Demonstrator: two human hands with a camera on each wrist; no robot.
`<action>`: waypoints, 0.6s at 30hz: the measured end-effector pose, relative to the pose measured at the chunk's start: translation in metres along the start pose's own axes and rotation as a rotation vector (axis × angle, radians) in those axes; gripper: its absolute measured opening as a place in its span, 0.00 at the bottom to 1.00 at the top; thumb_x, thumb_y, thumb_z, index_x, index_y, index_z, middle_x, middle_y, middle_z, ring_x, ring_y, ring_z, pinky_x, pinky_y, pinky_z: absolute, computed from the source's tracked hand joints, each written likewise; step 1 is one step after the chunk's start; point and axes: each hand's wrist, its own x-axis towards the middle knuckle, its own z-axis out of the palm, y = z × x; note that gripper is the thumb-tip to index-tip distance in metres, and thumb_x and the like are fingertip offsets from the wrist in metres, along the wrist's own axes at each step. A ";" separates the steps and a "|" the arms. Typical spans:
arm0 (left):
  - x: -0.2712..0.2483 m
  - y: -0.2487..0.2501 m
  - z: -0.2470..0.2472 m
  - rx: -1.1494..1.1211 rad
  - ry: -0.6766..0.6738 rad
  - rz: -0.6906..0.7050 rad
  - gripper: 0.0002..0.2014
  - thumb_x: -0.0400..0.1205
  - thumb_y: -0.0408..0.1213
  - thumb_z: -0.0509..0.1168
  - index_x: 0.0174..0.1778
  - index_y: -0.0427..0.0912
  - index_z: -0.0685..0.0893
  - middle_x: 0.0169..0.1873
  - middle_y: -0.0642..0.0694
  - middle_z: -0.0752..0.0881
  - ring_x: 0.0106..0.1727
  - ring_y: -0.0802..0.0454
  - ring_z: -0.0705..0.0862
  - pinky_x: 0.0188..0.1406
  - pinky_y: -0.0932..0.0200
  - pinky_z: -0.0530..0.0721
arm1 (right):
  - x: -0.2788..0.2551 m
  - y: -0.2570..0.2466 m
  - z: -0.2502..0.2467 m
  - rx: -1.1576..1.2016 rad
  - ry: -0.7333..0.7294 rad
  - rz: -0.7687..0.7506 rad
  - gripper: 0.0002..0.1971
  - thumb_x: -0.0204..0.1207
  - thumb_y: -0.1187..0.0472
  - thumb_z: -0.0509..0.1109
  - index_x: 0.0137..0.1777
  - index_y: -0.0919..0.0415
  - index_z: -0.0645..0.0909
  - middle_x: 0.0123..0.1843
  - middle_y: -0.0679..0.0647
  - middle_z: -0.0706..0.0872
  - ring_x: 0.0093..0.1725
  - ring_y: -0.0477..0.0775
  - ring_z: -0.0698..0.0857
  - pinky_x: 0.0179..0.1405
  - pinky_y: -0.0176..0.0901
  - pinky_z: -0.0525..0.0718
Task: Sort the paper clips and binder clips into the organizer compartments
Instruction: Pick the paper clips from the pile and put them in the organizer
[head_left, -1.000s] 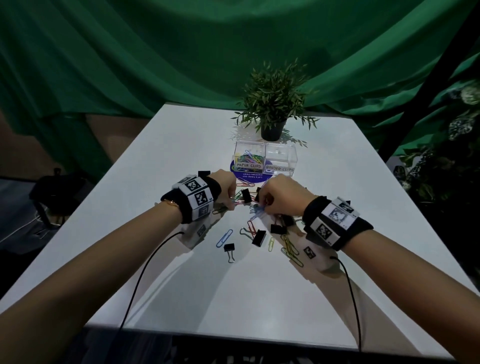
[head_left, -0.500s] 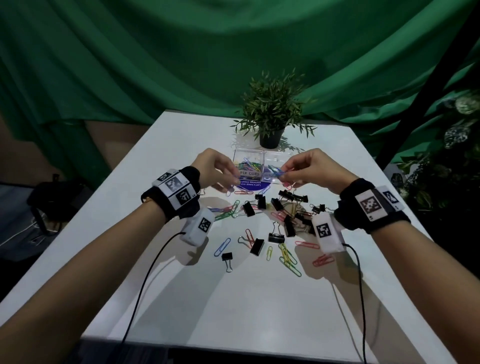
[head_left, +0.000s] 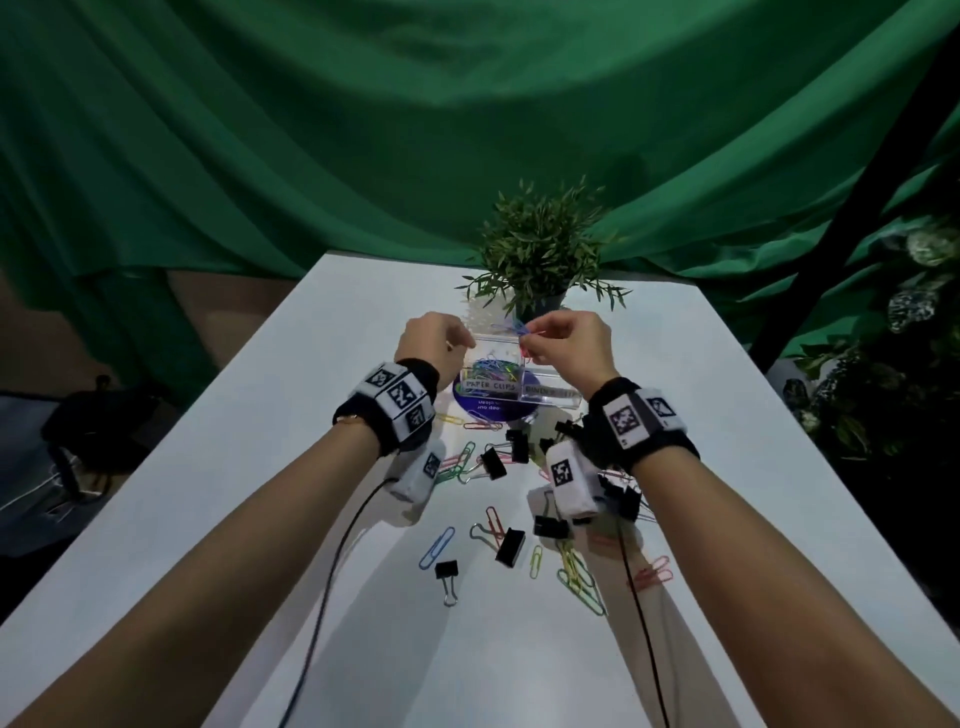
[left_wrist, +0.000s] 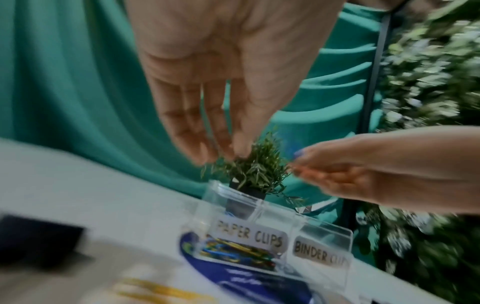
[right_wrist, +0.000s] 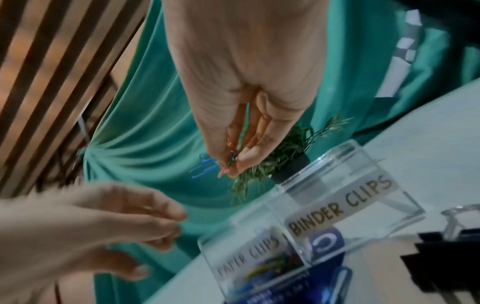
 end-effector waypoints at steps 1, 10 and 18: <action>-0.006 -0.005 -0.008 0.090 -0.095 -0.016 0.06 0.77 0.30 0.70 0.46 0.40 0.90 0.48 0.42 0.91 0.47 0.47 0.87 0.49 0.59 0.84 | 0.005 0.002 0.008 -0.099 0.014 -0.043 0.04 0.69 0.71 0.76 0.43 0.67 0.88 0.35 0.60 0.88 0.26 0.40 0.85 0.33 0.32 0.87; -0.052 -0.023 -0.016 0.599 -0.684 -0.097 0.30 0.57 0.49 0.85 0.48 0.43 0.81 0.42 0.47 0.88 0.38 0.48 0.84 0.39 0.60 0.84 | 0.014 -0.003 0.030 -0.694 -0.114 -0.327 0.15 0.70 0.65 0.75 0.57 0.56 0.86 0.48 0.56 0.88 0.46 0.55 0.86 0.49 0.50 0.87; -0.058 -0.020 -0.006 0.560 -0.577 -0.035 0.16 0.63 0.47 0.82 0.40 0.42 0.92 0.26 0.52 0.86 0.35 0.52 0.85 0.37 0.61 0.81 | -0.043 -0.002 0.021 -0.816 -0.759 -0.301 0.07 0.66 0.53 0.80 0.45 0.50 0.92 0.41 0.48 0.92 0.39 0.46 0.86 0.43 0.47 0.86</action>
